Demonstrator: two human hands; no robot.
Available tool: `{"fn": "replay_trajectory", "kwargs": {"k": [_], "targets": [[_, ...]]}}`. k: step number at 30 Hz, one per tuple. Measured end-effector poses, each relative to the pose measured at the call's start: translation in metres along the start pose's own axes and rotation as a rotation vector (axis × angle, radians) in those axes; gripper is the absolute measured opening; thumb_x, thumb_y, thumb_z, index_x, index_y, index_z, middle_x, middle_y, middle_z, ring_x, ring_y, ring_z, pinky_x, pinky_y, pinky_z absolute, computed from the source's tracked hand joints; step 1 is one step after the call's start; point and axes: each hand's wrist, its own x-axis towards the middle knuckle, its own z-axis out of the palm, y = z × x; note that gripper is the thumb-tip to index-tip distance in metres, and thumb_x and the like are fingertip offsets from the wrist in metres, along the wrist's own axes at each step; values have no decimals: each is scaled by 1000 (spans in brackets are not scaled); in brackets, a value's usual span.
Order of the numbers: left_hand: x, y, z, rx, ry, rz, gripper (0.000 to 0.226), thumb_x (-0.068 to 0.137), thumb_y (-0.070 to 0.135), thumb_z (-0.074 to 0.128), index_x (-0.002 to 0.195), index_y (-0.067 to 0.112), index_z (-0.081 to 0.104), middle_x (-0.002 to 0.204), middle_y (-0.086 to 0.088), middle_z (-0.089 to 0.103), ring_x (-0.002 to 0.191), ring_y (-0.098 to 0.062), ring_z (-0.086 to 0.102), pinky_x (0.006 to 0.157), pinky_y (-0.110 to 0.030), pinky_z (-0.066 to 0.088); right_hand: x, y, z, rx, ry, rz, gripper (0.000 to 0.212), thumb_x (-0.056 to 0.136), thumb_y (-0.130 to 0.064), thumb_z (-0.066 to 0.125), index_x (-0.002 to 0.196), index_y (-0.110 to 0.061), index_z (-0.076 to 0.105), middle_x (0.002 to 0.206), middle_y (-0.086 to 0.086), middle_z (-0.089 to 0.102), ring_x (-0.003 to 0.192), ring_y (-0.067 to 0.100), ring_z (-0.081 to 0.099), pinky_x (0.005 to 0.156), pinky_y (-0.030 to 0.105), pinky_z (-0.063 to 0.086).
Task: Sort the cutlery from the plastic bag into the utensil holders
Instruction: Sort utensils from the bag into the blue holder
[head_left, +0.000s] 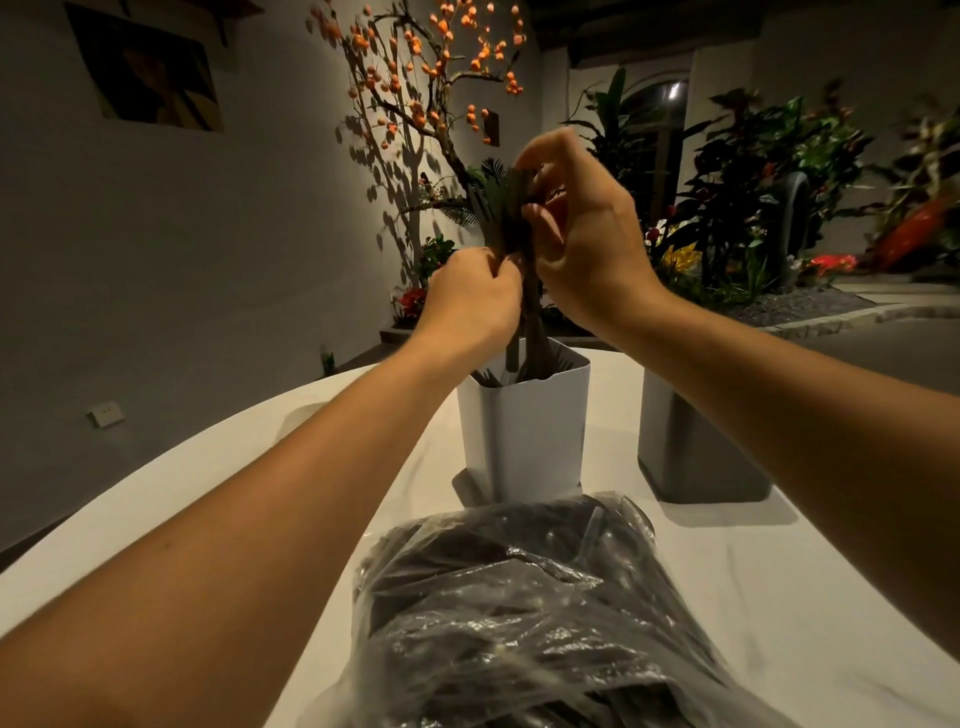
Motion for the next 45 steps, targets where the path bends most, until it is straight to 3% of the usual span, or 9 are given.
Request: {"fn": "replay_trajectory", "kwargs": {"k": [6,10,15,19,22,26,34,39,45], "targets": [[6,2,-3,61,9,42,28,107,27,43,94,14,63,86,-7,64,73,-19,59,65,-34,54,3,3,-3,13,21,-33,31,93,6,54,122,-2,50,104,7,53,89,21,64,72,23,59],[2,-11,2,67,-43,-5,30,106,25,47,93,6,66,85,-10,66,79,-28,62,73,-40,55,-12,16,-1,-4,-53,53,32,90,5,60,119,-7,52,109,7,56,97,22,63,75,32,61],[-5,-30,10,306,-307,-69,20,102,29,55,102,14,68,95,-8,69,86,-22,65,76,-36,53,-39,32,2,-88,-236,210,39,85,3,69,117,-13,55,108,-2,57,97,17,62,77,29,60],[-12,-34,8,470,-334,23,20,90,30,74,104,18,66,92,-1,67,84,-18,63,72,-32,52,-56,42,4,-365,-431,365,38,92,-10,63,125,-25,50,112,8,66,97,28,64,81,48,58],[-15,-36,5,590,-349,56,42,85,19,79,122,20,62,107,-4,65,97,-24,63,89,-41,57,-64,36,1,-446,-689,405,39,98,-13,54,135,-24,50,119,9,64,97,25,62,84,44,57],[-20,-36,-2,703,-319,80,41,86,10,73,122,27,62,107,-3,62,96,-24,60,85,-41,56,-65,22,1,-457,-810,356,52,101,-13,48,150,-30,38,123,10,61,93,22,59,75,33,52],[-29,-36,-13,813,-289,69,36,87,5,69,117,25,65,100,-3,62,89,-24,60,80,-41,59,-67,5,3,-455,-844,355,52,100,-17,49,150,-26,36,127,10,60,105,25,59,91,42,54],[-32,-36,-16,787,-229,115,55,84,3,74,131,25,56,127,0,51,115,-25,51,95,-43,53,-68,0,-8,-451,-730,343,58,99,-13,51,152,-22,29,131,10,57,115,28,54,99,47,47],[-62,-16,-34,653,-123,103,46,87,-2,66,126,21,58,122,0,52,113,-24,52,97,-44,51,-73,-27,-35,-383,-565,362,31,98,-14,53,127,-22,57,117,2,64,102,21,60,88,42,55]]}}
